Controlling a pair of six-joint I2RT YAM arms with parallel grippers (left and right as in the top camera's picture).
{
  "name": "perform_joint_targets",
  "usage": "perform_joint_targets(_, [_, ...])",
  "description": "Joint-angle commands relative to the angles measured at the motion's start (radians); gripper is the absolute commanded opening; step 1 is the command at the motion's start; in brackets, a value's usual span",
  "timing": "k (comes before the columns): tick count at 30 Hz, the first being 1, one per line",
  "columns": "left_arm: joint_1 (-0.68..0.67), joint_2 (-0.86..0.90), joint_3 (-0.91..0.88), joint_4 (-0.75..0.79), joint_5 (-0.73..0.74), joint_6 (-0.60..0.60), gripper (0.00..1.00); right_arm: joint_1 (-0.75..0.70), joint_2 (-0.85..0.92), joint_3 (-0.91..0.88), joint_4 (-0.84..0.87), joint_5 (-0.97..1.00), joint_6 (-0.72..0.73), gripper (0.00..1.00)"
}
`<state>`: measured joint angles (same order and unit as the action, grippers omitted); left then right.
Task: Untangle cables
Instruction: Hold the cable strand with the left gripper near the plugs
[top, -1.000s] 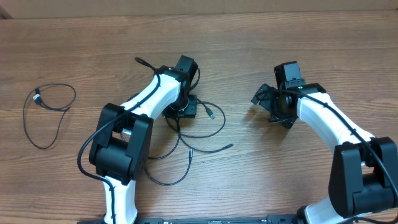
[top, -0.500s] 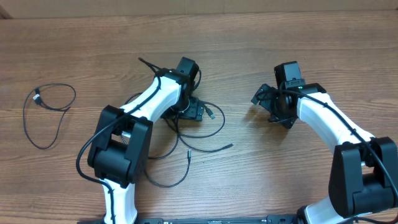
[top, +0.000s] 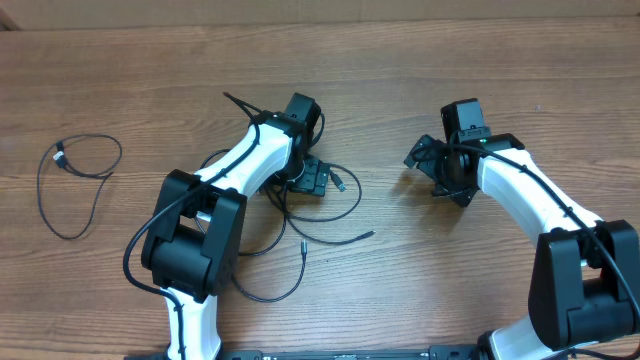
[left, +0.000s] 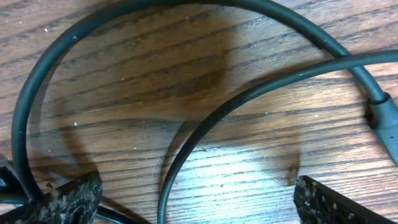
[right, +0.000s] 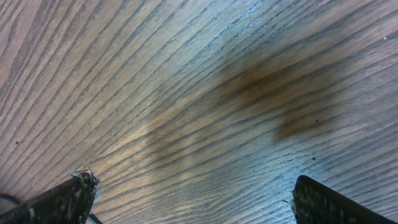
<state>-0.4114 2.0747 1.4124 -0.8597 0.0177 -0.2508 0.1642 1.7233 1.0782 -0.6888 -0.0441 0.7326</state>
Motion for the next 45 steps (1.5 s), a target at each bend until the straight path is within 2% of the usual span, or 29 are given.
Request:
perform_joint_targets(1, [0.011,0.118,-0.084,0.005,0.034,0.023,1.0,-0.004,-0.021,0.01,0.006,0.009,-0.005,1.0])
perform_joint_targets(16, [0.011,0.118,-0.084,0.006,0.035,0.027,1.0,-0.004,-0.021,0.01,0.006,0.009,-0.005,1.0])
perform_joint_targets(19, [0.011,0.118,-0.084,0.006,0.035,0.027,0.9,-0.004,-0.021,0.01,0.006,0.009,-0.005,1.0])
perform_joint_targets(24, [0.011,0.118,-0.084,0.006,0.034,0.027,0.81,-0.004,-0.021,0.01,0.006,0.009,-0.005,1.0])
perform_joint_targets(26, [0.011,0.118,-0.084,0.006,0.035,0.027,0.86,-0.004,-0.021,0.01,0.006,0.009,-0.005,1.0])
perform_joint_targets(28, [0.011,0.118,-0.084,0.006,0.034,0.027,0.98,-0.004,-0.021,0.01,0.006,0.009,-0.005,1.0])
perform_joint_targets(37, [0.011,0.118,-0.084,0.006,0.034,0.027,0.98,-0.004,-0.021,0.01,0.006,0.009,-0.005,1.0])
perform_joint_targets(41, [0.011,0.118,-0.084,0.014,0.034,0.027,0.95,-0.004,-0.021,0.01,0.006,0.009,-0.005,1.0])
perform_joint_targets(45, [0.011,0.118,-0.084,0.019,0.034,0.027,0.96,-0.004,-0.021,0.01,0.006,0.009,-0.005,1.0])
